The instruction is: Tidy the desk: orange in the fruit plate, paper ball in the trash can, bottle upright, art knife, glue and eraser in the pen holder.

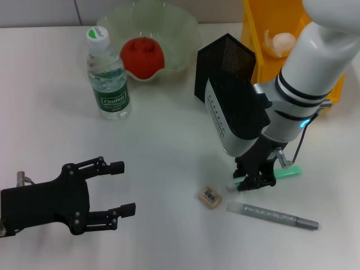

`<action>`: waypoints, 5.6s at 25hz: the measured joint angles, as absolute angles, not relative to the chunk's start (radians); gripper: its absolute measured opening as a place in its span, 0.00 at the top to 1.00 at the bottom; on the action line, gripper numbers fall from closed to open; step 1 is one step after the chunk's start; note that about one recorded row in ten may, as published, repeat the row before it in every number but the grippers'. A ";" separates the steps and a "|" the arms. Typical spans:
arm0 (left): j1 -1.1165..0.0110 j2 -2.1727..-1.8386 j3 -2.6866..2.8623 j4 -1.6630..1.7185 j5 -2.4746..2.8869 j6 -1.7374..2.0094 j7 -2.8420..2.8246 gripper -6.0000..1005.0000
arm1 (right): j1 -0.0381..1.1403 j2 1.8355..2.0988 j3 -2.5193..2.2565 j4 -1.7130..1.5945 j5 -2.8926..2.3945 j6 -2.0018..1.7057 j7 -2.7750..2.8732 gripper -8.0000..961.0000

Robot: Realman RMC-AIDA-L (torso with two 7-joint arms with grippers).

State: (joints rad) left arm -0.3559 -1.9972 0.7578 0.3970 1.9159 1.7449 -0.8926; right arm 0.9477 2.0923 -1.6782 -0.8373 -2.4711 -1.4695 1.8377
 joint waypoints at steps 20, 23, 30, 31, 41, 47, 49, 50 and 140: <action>-0.356 -1.997 0.752 0.394 1.915 1.743 -0.893 0.17 | 0.935 2.083 -1.596 -0.889 -2.428 -1.532 1.823 0.79; -0.356 -1.997 0.746 0.393 1.915 1.745 -0.893 0.17 | 0.909 2.083 -1.520 -0.935 -2.422 -1.563 1.798 0.79; -0.356 -1.997 0.734 0.391 1.914 1.750 -0.893 0.17 | 0.831 2.080 -1.317 -1.001 -2.312 -1.583 1.701 0.78; -0.356 -1.998 0.733 0.391 1.914 1.751 -0.893 0.17 | 0.816 2.080 -1.287 -1.005 -2.289 -1.583 1.682 0.78; -0.349 -2.005 0.700 0.391 1.913 1.779 -0.893 0.17 | 0.659 2.079 -1.027 -0.830 -1.937 -1.570 1.371 0.78; -0.350 -2.011 0.694 0.391 1.913 1.780 -0.893 0.17 | 0.628 2.079 -0.932 -0.639 -1.790 -1.581 1.167 0.77; -0.350 -2.013 0.694 0.391 1.913 1.781 -0.893 0.17 | 0.623 2.079 -0.917 -0.568 -1.741 -1.580 1.105 0.77; -0.350 -2.013 0.694 0.391 1.913 1.781 -0.893 0.17 | 0.622 2.079 -0.913 -0.542 -1.726 -1.580 1.083 0.77; -0.361 -2.025 0.692 0.391 1.913 1.784 -0.882 0.17 | 0.768 2.077 -0.613 -0.394 -1.603 -1.123 1.470 0.71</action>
